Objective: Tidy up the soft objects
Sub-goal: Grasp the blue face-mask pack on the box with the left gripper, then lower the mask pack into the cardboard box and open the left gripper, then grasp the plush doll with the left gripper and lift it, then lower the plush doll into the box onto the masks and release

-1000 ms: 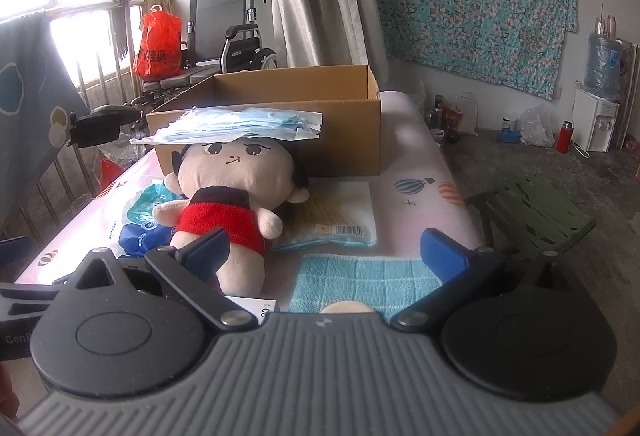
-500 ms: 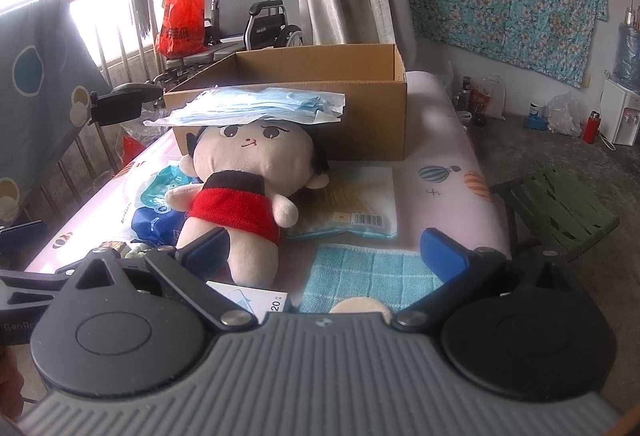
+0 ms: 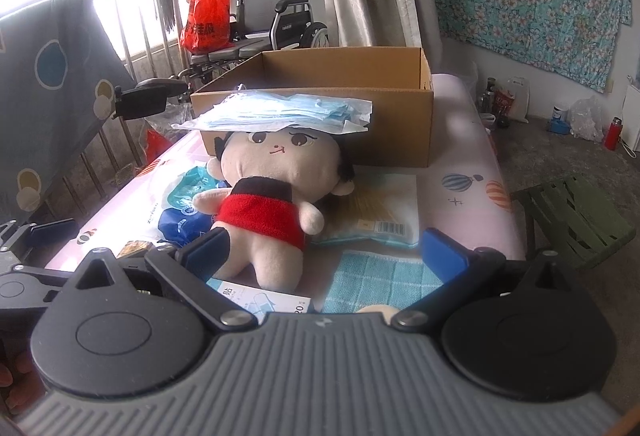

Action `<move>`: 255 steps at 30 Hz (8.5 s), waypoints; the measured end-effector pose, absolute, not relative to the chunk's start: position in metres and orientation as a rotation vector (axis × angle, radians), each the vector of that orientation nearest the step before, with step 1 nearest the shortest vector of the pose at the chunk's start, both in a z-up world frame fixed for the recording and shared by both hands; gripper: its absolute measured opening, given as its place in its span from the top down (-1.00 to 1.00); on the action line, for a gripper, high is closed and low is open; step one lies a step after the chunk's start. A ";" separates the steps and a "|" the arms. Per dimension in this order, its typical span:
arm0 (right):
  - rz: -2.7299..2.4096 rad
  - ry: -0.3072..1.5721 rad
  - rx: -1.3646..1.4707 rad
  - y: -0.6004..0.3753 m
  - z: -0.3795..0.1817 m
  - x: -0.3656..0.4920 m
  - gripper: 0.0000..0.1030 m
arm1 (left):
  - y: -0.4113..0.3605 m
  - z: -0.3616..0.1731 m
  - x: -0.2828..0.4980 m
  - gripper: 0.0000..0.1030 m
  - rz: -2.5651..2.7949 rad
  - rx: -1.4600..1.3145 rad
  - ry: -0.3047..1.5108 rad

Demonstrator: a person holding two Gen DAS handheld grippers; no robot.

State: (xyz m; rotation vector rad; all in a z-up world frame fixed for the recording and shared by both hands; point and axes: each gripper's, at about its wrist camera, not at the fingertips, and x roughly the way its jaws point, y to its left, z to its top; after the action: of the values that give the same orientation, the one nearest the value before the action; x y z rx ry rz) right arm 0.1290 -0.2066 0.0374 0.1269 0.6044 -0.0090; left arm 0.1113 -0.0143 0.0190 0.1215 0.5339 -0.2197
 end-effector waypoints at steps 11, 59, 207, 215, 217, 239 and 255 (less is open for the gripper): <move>0.037 0.638 0.219 -0.219 0.043 0.137 -0.98 | -0.012 0.023 0.126 -0.98 -0.212 0.143 0.539; 0.439 0.915 0.857 -0.328 -0.019 0.387 0.38 | 0.012 0.032 0.370 0.80 -0.525 -0.172 0.829; 0.497 0.758 0.535 -0.315 0.138 0.314 -0.48 | -0.075 0.099 0.327 -0.32 -0.643 -0.233 0.697; 0.357 0.829 0.484 -0.327 0.145 0.477 -0.47 | -0.116 0.078 0.444 -0.32 -0.458 -0.426 0.665; 0.331 0.854 0.482 -0.326 0.127 0.516 -0.47 | -0.122 0.067 0.462 -0.33 -0.409 -0.423 0.660; 0.278 1.091 0.766 -0.371 -0.009 0.553 -0.69 | -0.105 0.074 0.550 -0.86 -0.322 0.129 0.913; 0.198 1.297 1.001 -0.367 -0.082 0.545 -0.58 | -0.093 0.030 0.596 -0.62 -0.411 0.007 1.175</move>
State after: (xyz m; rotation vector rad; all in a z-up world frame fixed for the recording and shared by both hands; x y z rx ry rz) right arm 0.5450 -0.3668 -0.0816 1.0008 1.2970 0.1983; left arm 0.5957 -0.0929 0.0303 0.0074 1.1750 -0.4110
